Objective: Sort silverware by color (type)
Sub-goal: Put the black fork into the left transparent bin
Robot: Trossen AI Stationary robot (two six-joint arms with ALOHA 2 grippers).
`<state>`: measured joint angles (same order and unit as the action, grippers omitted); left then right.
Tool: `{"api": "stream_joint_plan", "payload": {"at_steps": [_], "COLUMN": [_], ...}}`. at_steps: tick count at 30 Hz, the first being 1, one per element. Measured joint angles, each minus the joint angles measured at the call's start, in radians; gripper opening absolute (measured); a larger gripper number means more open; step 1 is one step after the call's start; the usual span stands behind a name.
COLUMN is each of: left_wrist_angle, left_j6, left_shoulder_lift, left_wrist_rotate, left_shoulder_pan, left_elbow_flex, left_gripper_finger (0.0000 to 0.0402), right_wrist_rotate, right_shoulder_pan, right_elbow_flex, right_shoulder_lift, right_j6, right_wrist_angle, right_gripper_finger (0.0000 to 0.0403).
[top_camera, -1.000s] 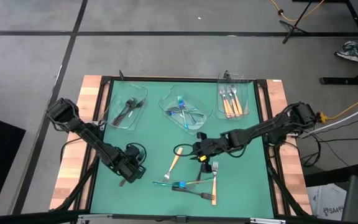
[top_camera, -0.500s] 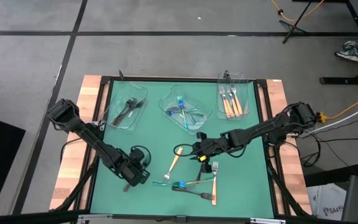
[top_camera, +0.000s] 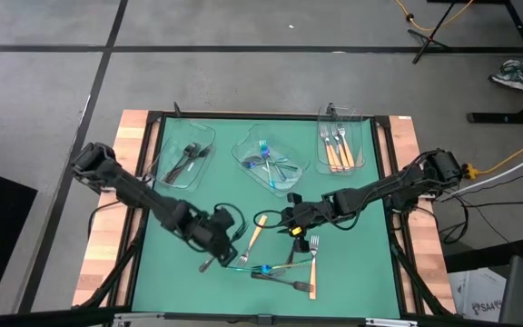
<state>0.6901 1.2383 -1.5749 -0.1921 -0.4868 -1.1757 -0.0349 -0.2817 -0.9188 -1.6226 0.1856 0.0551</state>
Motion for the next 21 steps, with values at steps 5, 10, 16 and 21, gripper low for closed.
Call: {"api": "stream_joint_plan", "payload": {"at_steps": [5, 10, 16, 21], "left_wrist_angle": [0.220, 0.442, 0.608, 0.686], "left_j6": [-0.136, -0.252, -0.386, -0.497], "left_shoulder_lift": [0.001, 0.002, 0.002, 0.003], "left_wrist_rotate": [0.016, 0.017, 0.013, -0.007], "left_shoulder_pan": [0.096, 0.195, 0.322, 0.433], "left_elbow_flex": [-0.132, -0.261, -0.362, -0.386], "left_gripper_finger": [0.0007, 0.0007, 0.0007, 0.0007], "right_wrist_rotate": [0.000, 0.000, 0.000, 0.000], "right_shoulder_pan": [0.000, 0.000, 0.000, 0.000], "right_elbow_flex": [0.000, 0.000, 0.000, 0.000], "right_shoulder_lift": [0.000, 0.000, 0.000, 0.000], "right_j6": [0.000, 0.000, 0.000, 0.000], "right_wrist_angle": [0.000, 0.000, 0.000, 0.000], "right_gripper_finger": [0.0081, 0.0081, 0.0081, 0.0081]}}
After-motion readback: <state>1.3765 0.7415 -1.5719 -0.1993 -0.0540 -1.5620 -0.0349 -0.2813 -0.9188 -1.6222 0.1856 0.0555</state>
